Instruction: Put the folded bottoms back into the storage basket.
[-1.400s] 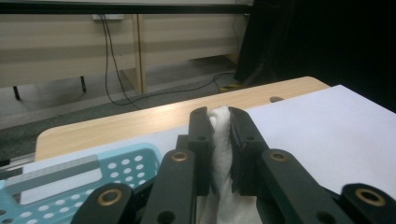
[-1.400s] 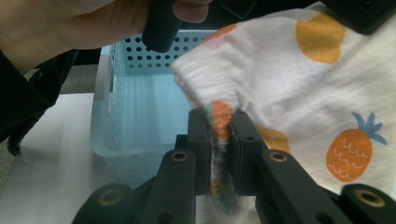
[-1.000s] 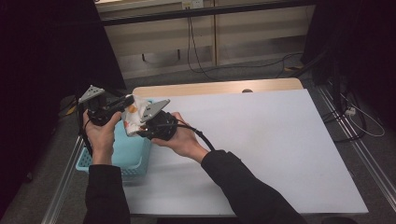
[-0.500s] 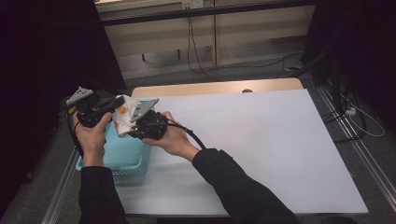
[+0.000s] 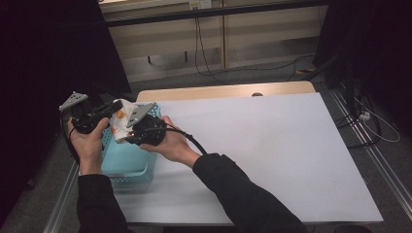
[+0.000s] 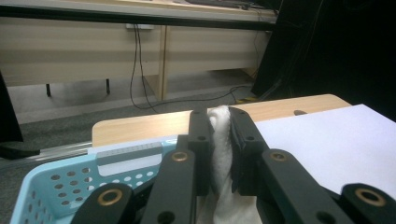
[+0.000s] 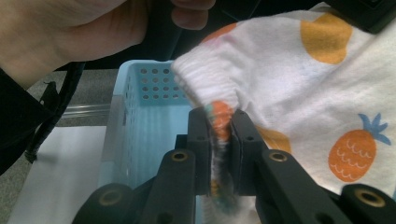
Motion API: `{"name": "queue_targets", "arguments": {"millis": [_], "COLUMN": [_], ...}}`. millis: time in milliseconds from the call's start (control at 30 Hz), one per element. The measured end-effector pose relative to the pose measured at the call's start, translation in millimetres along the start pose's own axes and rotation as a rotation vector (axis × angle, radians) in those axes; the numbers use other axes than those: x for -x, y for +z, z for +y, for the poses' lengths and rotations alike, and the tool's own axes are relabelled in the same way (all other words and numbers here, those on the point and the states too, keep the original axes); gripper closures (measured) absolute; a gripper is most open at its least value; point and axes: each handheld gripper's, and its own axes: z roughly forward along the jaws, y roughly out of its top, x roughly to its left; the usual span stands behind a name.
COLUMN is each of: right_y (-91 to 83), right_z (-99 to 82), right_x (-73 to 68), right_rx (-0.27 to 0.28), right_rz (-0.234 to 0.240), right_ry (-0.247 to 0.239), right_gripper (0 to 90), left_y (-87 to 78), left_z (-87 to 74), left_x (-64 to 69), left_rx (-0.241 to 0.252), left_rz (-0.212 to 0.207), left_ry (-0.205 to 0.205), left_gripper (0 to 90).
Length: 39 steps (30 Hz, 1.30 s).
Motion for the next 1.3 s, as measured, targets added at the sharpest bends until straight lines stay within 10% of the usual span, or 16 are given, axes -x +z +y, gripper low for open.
{"name": "queue_targets", "arguments": {"millis": [1300], "right_y": [50.4], "right_z": [-15.4], "right_x": [6.0], "right_rx": [-0.059], "right_rz": [0.013], "right_ry": [0.059], "right_gripper": [80.7], "left_y": [19.1], "left_z": [-35.9], "left_x": [-33.3], "left_rx": [-0.083], "left_rz": [0.063], "left_ry": [-0.037], "left_gripper": [80.9]}}
